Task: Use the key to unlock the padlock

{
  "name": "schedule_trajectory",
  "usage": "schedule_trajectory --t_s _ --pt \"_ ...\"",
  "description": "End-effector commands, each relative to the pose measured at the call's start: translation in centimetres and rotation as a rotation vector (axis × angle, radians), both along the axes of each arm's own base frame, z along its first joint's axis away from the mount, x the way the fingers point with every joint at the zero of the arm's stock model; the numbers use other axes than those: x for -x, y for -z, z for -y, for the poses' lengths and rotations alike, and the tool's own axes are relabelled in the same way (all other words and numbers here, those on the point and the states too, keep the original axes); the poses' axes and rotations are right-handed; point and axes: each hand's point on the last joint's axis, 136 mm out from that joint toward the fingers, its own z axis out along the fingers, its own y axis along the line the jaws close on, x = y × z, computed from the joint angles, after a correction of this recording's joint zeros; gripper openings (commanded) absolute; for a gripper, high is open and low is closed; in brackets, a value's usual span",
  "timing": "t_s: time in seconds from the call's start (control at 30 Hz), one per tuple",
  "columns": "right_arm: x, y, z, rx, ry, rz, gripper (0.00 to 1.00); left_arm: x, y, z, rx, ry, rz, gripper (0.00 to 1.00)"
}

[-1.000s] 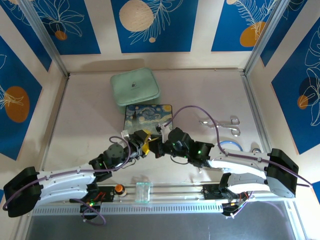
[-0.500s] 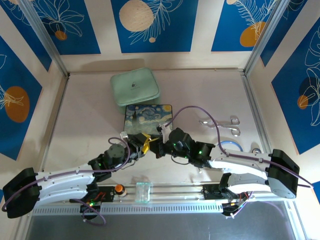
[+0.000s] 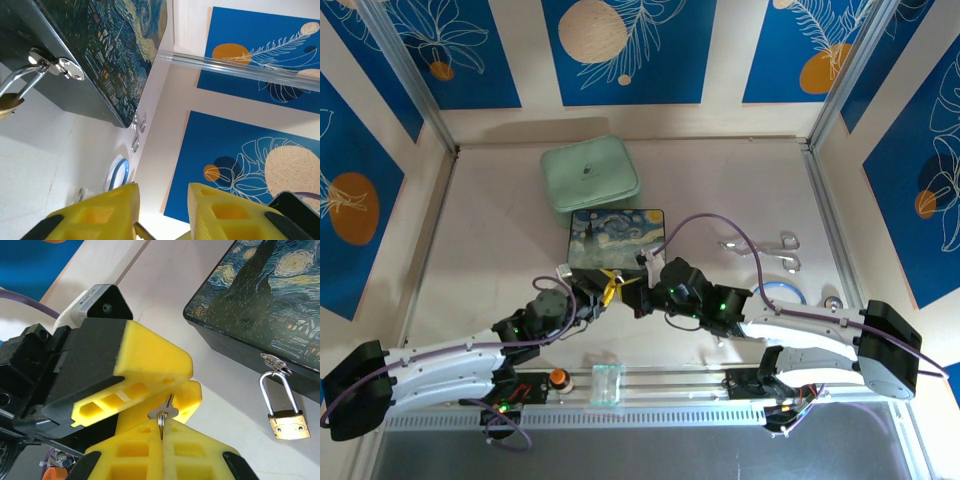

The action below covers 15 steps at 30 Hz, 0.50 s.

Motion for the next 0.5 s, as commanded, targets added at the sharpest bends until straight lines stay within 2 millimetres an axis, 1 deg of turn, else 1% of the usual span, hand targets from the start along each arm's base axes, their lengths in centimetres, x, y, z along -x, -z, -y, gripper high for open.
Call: schedule_trajectory --t_s 0.0,0.1,0.2,0.33,0.43,0.47 --pt "0.11 0.04 -0.04 -0.015 -0.006 0.000 0.00 -0.25 0.05 -0.28 -0.001 -0.016 0.004 0.25" --pt "0.13 0.33 0.18 -0.012 -0.001 -0.006 0.00 -0.22 0.11 -0.40 -0.005 -0.018 0.002 0.18" --pt "0.14 0.56 0.38 -0.006 0.004 -0.010 0.00 -0.26 0.22 -0.56 -0.015 -0.023 -0.001 0.14" --pt "0.08 0.55 0.56 -0.009 0.004 -0.009 0.00 -0.24 0.42 -0.58 -0.024 -0.021 -0.008 0.01" --pt "0.15 0.57 0.51 -0.024 -0.008 -0.029 0.00 -0.31 0.51 -0.62 -0.041 -0.019 -0.003 0.00" --pt "0.17 0.43 0.53 -0.038 -0.016 -0.047 0.07 -0.37 0.37 -0.61 -0.049 -0.017 0.007 0.00"
